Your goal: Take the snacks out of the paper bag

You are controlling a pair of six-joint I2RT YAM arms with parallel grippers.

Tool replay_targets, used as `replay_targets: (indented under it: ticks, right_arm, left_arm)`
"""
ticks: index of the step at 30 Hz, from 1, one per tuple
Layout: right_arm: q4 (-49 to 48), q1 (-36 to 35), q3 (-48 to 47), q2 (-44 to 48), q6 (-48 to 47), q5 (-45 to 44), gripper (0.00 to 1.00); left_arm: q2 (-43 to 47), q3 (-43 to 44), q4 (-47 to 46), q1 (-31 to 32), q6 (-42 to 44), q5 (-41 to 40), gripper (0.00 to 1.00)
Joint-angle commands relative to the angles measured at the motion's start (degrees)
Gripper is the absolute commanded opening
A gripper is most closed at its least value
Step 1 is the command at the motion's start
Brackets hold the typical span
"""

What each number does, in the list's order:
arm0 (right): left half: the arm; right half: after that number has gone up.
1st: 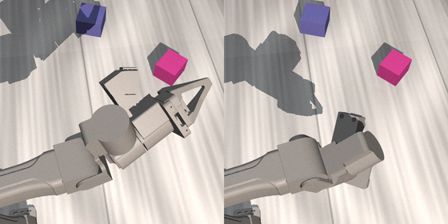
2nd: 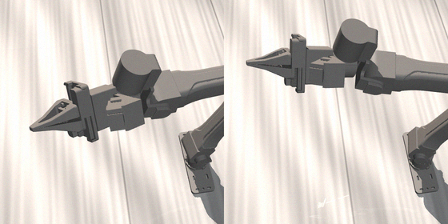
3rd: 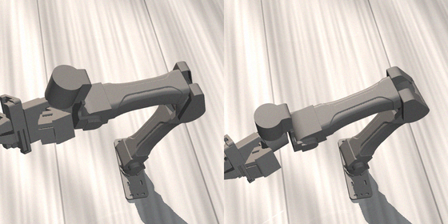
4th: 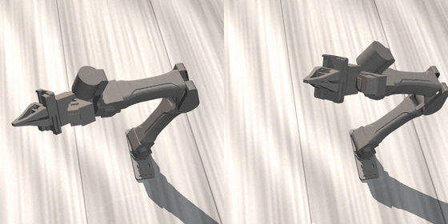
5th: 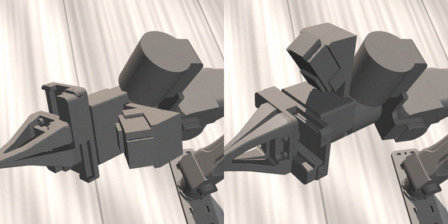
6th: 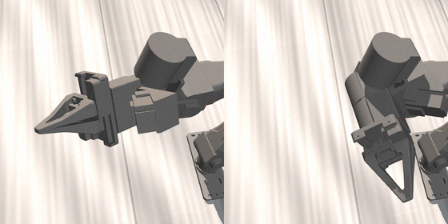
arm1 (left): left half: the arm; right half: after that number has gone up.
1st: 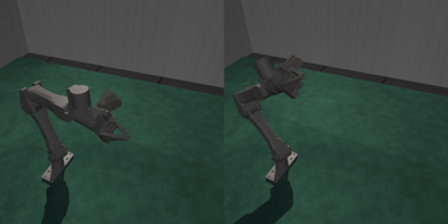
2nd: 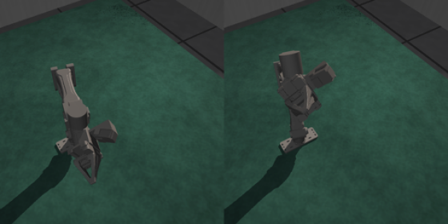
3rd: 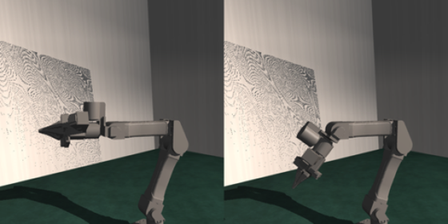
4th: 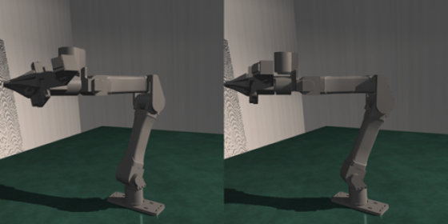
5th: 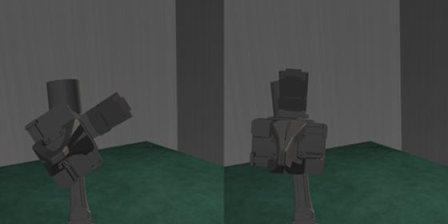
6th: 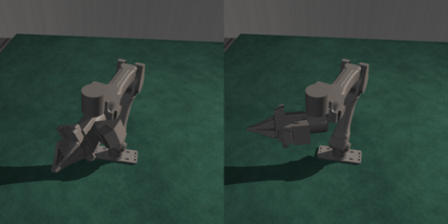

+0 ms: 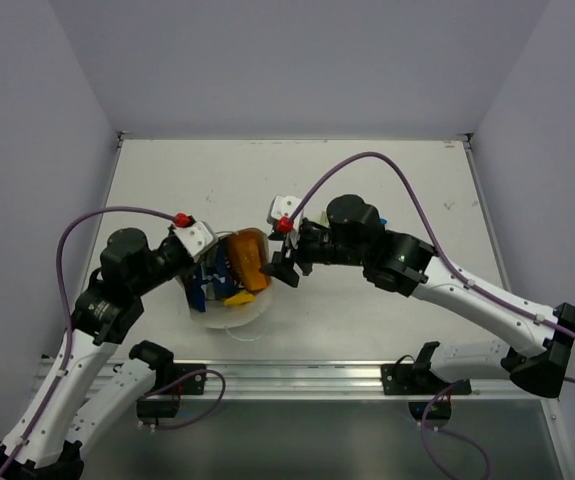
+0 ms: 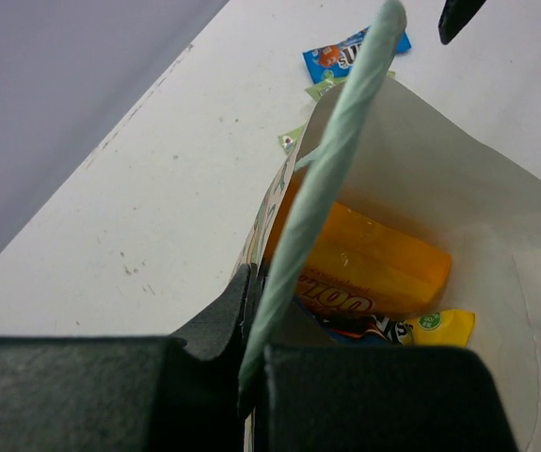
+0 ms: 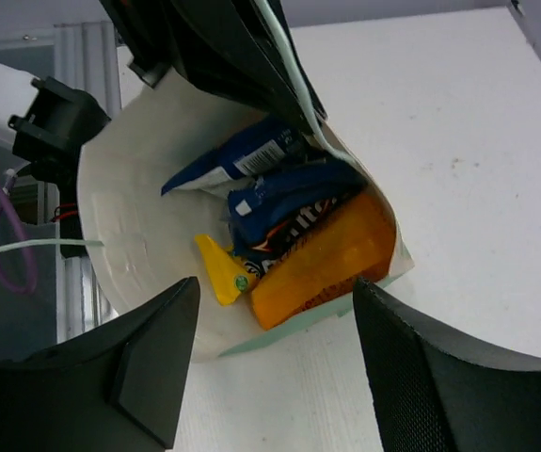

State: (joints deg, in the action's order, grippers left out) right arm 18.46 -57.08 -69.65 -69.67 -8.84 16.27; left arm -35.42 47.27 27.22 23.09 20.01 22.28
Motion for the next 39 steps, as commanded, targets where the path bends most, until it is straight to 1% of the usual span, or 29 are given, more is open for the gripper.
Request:
replay_targets:
  ticks: [1,3,7,11,13,15,16,18,20,23,26,29,32,35,39]
  right_arm:
    - [5.2,-2.6,-6.5,-3.3,-7.0,1.0,0.69]
    - [6.4,-4.4,-7.8,-4.4,-8.2,-0.8,0.69]
    - [8.3,-5.9,-11.0,-7.6,-12.8,0.8,0.68]
    - [13.3,-6.6,-14.6,-15.2,-15.9,1.7,0.69]
    - [14.5,-7.1,-14.9,-17.1,-18.0,1.8,0.69]
    - [12.5,-7.7,-13.8,-18.1,-19.3,1.7,0.68]
    - [11.7,-7.9,-12.6,-18.4,-20.3,1.8,0.66]
    - [10.5,-8.2,-11.8,-19.5,-21.0,1.9,0.64]
    - [10.9,-8.7,-12.1,-20.7,-21.5,1.6,0.61]
    - [10.7,-9.8,-11.5,-21.7,-21.9,0.3,0.59]
    - [7.7,-10.7,-8.9,-20.9,-21.7,1.0,0.59]
    - [7.0,-10.8,-7.1,-20.9,-21.7,0.8,0.59]
    - [5.6,-10.9,-5.3,-21.1,-22.1,-1.0,0.59]
    - [1.6,-10.9,-3.2,-21.4,-22.8,-3.8,0.59]
    - [1.0,-11.0,-3.1,-22.8,-23.9,-5.4,0.59]
  left_arm:
    - [-0.8,-0.2,-2.0,0.4,-1.6,-0.6,0.00]
    - [-0.5,-0.7,-2.6,0.3,-1.7,-0.8,0.00]
    - [-0.4,-1.0,-3.4,0.3,-1.6,-0.6,0.00]
    - [-0.9,-0.4,-4.2,0.3,-1.3,-0.2,0.00]
    - [-1.8,0.4,-4.2,0.3,-1.9,0.6,0.00]
    - [-2.3,1.2,-4.3,0.3,-2.5,2.1,0.00]
    - [-2.5,1.2,-4.3,0.3,-2.5,2.2,0.00]
    - [-2.5,1.2,-4.3,0.3,-2.2,2.1,0.00]
    - [-2.5,1.3,-4.4,0.4,-1.8,1.8,0.00]
    - [-2.5,1.3,-4.9,0.3,-1.9,2.1,0.00]
    - [-2.5,1.0,-5.1,0.3,-1.8,1.8,0.00]
    - [-2.4,0.8,-5.3,0.4,-1.6,1.5,0.00]
    - [-2.2,0.9,-5.7,0.4,-1.1,1.8,0.00]
    - [-2.2,1.1,-5.0,0.3,0.5,2.8,0.00]
    - [-2.4,2.0,-3.1,0.4,2.7,3.2,0.00]
